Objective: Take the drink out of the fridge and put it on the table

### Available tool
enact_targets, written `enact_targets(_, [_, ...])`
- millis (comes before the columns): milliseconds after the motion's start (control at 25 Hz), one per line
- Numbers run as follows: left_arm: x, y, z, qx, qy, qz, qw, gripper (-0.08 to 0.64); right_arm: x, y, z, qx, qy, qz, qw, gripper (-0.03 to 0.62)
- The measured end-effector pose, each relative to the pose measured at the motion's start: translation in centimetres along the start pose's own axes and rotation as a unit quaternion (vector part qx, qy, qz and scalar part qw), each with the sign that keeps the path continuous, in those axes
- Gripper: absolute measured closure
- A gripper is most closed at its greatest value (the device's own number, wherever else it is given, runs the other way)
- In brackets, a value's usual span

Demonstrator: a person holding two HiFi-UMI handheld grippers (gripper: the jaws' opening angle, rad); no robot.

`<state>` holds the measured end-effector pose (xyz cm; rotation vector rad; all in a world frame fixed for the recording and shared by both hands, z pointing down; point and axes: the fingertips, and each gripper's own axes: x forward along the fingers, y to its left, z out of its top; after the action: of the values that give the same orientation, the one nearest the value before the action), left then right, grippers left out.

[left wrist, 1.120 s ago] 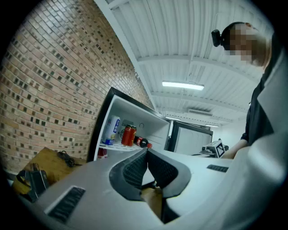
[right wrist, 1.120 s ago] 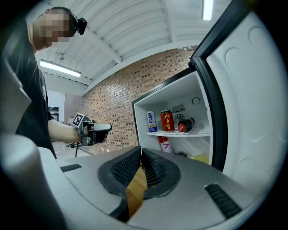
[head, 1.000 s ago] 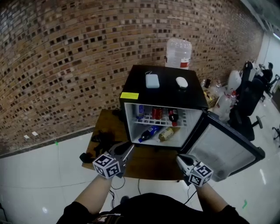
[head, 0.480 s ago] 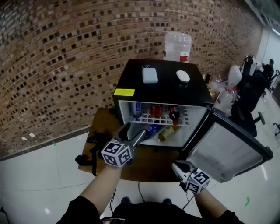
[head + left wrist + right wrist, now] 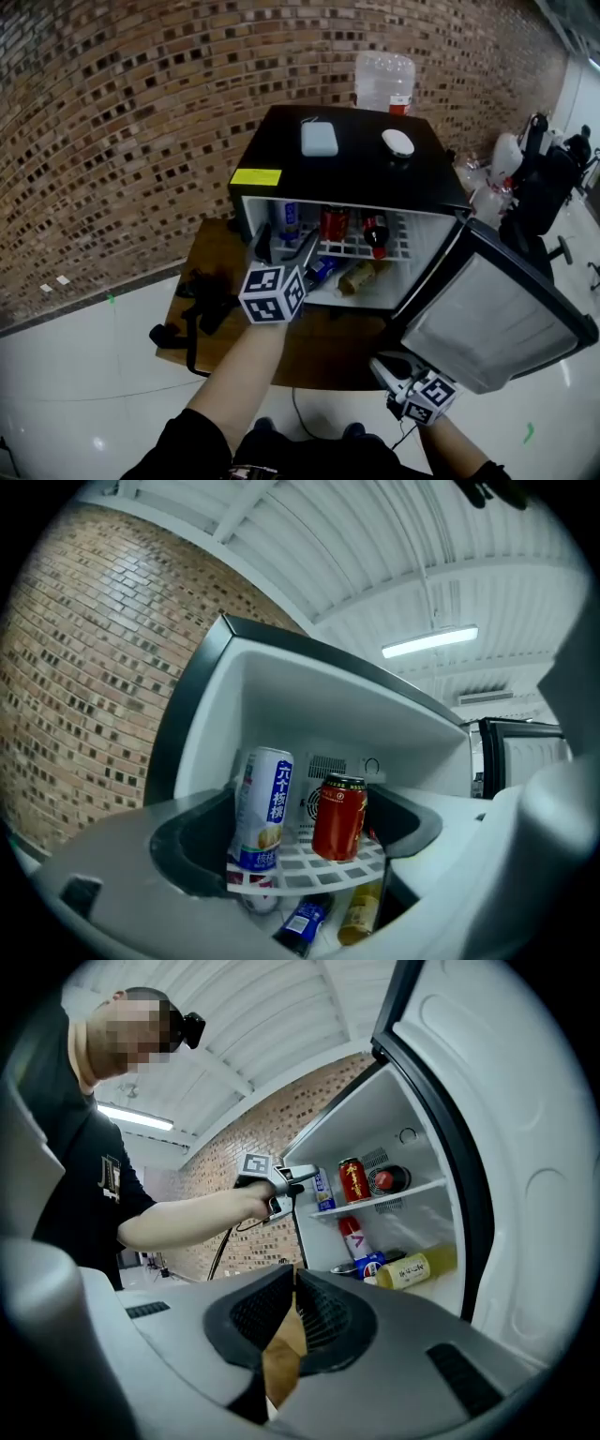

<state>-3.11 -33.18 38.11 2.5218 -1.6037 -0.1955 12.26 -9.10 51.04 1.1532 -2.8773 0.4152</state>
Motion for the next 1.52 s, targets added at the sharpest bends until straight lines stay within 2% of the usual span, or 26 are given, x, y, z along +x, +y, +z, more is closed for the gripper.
enact_targets(200, [2.4,0.2,-0.3,0.022,-0.003,0.027,0.9994,0.143,-0.9,-0.1,-0.3,0.014,-0.01,0.011,1.0,0.561])
enact_targets(360, [4.0,0.5,-0.4,0.053,0.003,0.039,0.9978,0.143,-1.4,0.1,-0.8,0.025,-0.005,0.021,0.999,0.561])
enact_targets(600, [5.5,0.2,-1.9,0.145,0.011,0.041,0.9886,0.159,-1.9,-0.4,-2.0,0.042,-0.008,0.029,0.999,0.561])
enact_targets(680, [5.6,0.7,-2.2,0.146,0.002,0.046,0.9882,0.212,-1.8,-0.5,-2.4,0.049,-0.009,0.033,0.998,0.561])
enact_targets(800, [5.8,1.3,-2.0,0.142,-0.009,0.062,0.9879,0.245,-1.6,-0.5,-2.8,0.054,-0.004,0.037,0.998,0.561])
enact_targets(1080, [7.6,1.9,-1.9,0.129,0.018,0.081,0.9881,0.252,-2.0,-0.7,-1.8,0.064,-0.004,0.043,0.997,0.561])
enact_targets(1120, [7.8,2.1,-1.8,0.125,0.021,0.082,0.9885,0.272,-2.1,-0.8,-1.6,0.064,-0.004,0.043,0.997,0.561])
enact_targets(1160, [7.8,2.3,-1.7,0.12,0.023,0.081,0.9892,0.339,-2.2,-0.9,-1.5,0.063,-0.004,0.042,0.997,0.561])
enact_targets(1200, [7.8,2.4,-1.6,0.114,0.024,0.077,0.9902,0.36,-2.2,-1.0,-1.5,0.062,-0.003,0.041,0.997,0.561])
enact_targets(1320, [7.6,2.2,-1.5,0.107,0.022,0.063,0.992,0.36,-2.3,-1.5,-1.5,0.06,-0.002,0.036,0.998,0.561])
enact_targets(1520, [6.6,1.8,-1.5,0.117,0.015,0.046,0.9919,0.36,-1.7,-1.9,-1.6,0.056,-0.004,0.036,0.998,0.561])
